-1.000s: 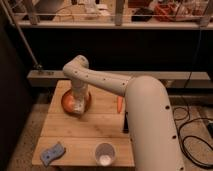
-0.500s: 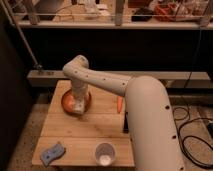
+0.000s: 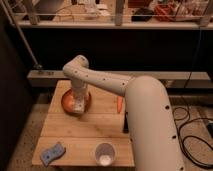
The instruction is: Place the bottle in the ceramic bowl
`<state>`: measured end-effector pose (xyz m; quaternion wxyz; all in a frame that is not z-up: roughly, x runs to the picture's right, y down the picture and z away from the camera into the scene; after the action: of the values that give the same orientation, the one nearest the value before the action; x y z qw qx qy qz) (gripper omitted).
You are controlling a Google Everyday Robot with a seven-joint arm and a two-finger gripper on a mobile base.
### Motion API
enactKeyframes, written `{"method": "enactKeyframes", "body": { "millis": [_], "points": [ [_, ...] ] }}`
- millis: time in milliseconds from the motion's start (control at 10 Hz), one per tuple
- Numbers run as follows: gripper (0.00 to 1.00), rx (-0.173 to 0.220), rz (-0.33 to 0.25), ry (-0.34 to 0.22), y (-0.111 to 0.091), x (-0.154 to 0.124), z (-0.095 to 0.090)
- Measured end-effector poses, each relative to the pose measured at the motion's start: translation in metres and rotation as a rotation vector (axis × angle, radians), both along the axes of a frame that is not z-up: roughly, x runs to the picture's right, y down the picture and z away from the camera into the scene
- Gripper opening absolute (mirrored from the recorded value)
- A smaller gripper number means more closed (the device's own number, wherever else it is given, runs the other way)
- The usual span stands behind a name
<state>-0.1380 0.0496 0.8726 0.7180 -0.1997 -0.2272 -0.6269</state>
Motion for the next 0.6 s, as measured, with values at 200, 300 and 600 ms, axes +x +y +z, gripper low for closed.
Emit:
{"method": "enactKeyframes", "body": {
  "millis": [200,300,600],
  "points": [
    [0.37,0.0,-0.002,-0.001,-0.0001,0.0,0.0],
    [0.37,0.0,-0.003,-0.002,-0.0002,0.0,0.0],
    [0.37,0.0,-0.006,-0.005,-0.0003,-0.0001,0.0]
  ]
}}
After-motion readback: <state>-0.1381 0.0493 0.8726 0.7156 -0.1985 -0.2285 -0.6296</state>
